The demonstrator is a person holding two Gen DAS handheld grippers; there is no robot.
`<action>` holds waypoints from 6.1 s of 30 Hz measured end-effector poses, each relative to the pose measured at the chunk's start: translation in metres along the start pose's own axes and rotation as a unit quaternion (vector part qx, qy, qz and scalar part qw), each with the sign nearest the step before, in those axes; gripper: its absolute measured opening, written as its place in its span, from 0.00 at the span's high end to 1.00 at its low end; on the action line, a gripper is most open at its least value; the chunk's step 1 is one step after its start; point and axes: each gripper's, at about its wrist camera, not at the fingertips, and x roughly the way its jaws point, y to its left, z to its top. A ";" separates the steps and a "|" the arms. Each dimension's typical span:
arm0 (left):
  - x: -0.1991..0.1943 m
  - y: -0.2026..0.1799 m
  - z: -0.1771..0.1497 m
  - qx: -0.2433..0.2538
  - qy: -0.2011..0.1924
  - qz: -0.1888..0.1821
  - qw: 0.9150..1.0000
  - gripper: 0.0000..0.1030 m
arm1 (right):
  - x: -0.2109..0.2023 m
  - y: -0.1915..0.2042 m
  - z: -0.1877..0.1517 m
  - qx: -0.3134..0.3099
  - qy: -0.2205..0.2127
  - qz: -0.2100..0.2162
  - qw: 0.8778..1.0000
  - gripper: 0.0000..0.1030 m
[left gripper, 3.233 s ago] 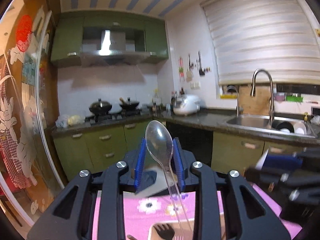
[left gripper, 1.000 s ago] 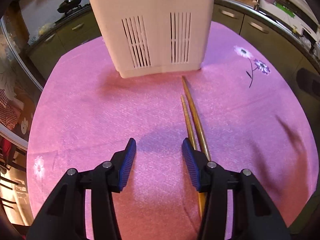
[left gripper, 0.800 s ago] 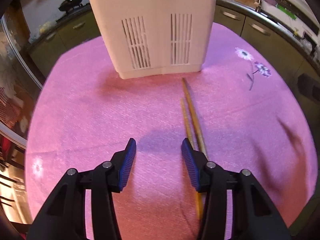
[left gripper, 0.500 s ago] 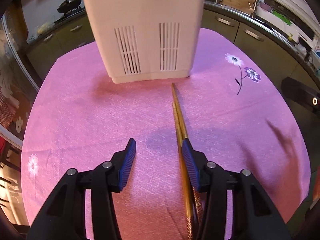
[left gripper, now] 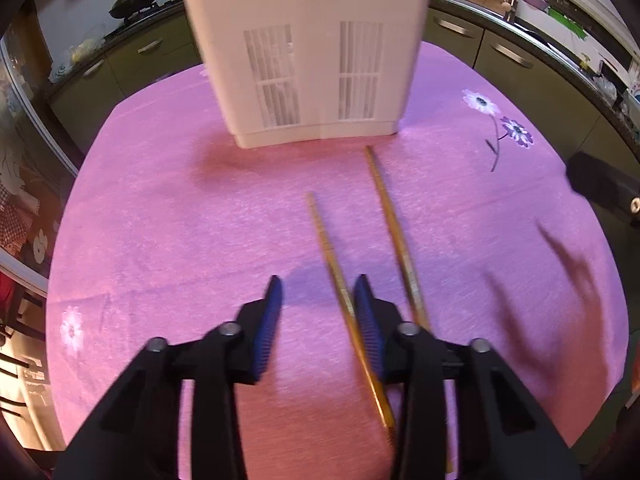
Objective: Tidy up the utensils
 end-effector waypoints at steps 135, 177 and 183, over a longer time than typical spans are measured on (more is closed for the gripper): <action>-0.166 0.034 0.060 0.007 -0.270 -0.025 0.962 0.25 | -0.021 0.087 0.199 -0.071 -0.145 -0.014 0.987 0.93; -0.199 0.024 -0.073 -0.056 -0.267 0.009 0.962 0.06 | -0.200 0.076 -0.102 -0.061 -0.278 -0.044 0.958 0.04; -0.217 0.021 -0.091 -0.054 -0.282 0.030 0.957 0.06 | -0.239 0.096 -0.114 -0.062 -0.319 -0.038 0.945 0.04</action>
